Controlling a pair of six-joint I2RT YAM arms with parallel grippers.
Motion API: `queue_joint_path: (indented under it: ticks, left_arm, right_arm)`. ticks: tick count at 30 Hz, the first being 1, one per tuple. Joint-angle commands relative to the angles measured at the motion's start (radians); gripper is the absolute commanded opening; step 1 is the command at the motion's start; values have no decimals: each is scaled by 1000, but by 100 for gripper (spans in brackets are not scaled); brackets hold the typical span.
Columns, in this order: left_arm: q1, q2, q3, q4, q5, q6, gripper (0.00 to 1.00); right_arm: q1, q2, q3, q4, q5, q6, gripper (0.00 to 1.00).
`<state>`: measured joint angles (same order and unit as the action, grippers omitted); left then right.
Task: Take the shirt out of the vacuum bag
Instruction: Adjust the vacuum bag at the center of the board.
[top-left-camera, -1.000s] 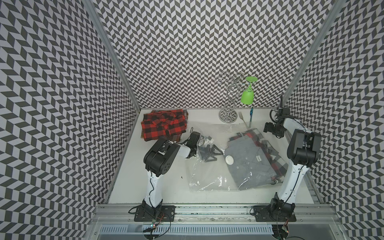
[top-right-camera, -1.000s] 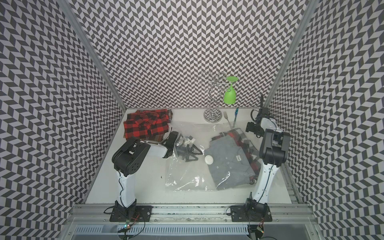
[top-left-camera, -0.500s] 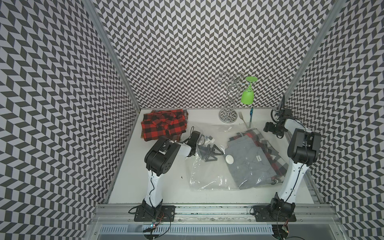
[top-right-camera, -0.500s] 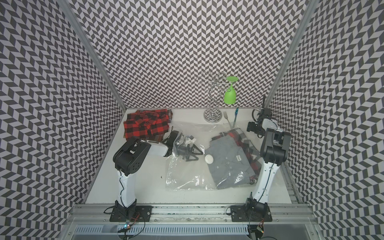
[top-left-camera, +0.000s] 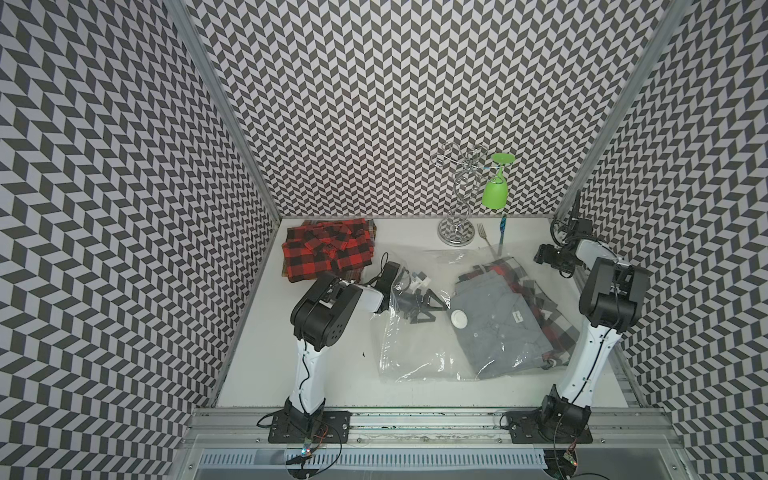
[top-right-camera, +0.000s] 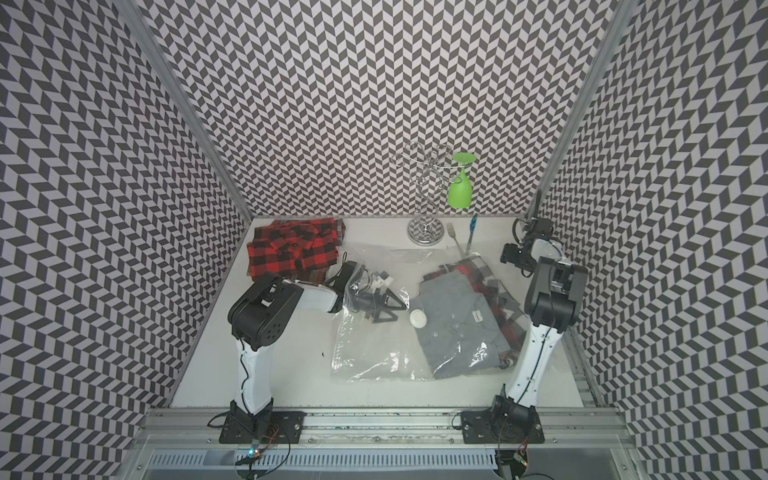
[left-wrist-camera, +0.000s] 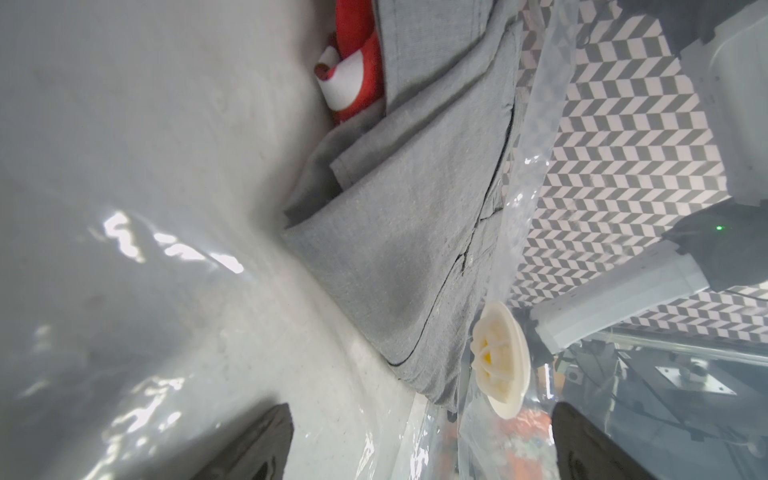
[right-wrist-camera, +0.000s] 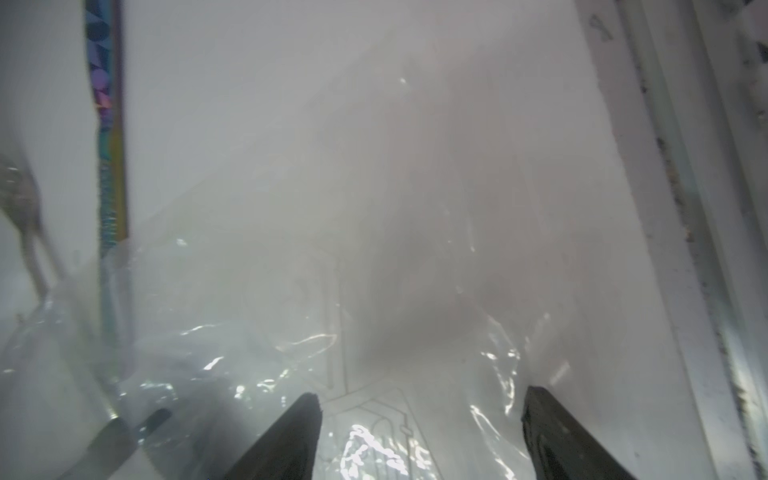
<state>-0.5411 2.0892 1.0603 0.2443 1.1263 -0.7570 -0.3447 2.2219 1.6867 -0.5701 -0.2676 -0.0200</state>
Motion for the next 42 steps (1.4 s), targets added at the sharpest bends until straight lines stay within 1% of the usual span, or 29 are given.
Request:
queue_joint_path:
  ticks: [1,8,10,12,15,19,20,23,25,28,32,38,42]
  left_arm:
    - [-8,71,-14,-109,-107,15,99]
    - [-10,77,-6,-114,-109,18,99]
    - [-9,78,-9,-115,-107,19,99]
    - [-11,78,-13,-115,-107,21,99]
    - [-11,78,-13,-121,-109,25,99]
    - [-11,82,-10,-125,-110,27,99]
    - [-13,83,-7,-125,-109,27,99]
    - [-13,84,-8,-123,-105,28,99]
    - [-13,84,-8,-120,-97,28,99]
    - [-13,80,-4,-112,-84,27,99]
    - [-10,67,8,-97,-65,15,99]
    - [3,33,27,-68,-18,-8,100]
    - [38,21,24,-106,-14,20,100]
  right_arm:
    - [6,-7,-81,10,-202,-20,75]
    - [10,-4,-144,11,-179,-20,57]
    - [18,-8,-168,18,-174,-21,50]
    - [28,-16,-192,28,-157,-22,41]
    - [33,-27,-224,42,-135,-10,25]
    - [36,-36,-249,56,-135,8,3]
    - [40,-40,-252,61,-137,13,0]
    - [53,-65,-268,69,-66,57,0]
    - [59,-101,-289,83,-65,78,0]
    - [63,-188,-328,126,-89,113,0]
    - [65,-302,-334,129,-142,157,0]
    - [69,-428,-335,59,-233,242,0]
    - [85,-506,-339,33,-281,283,0]
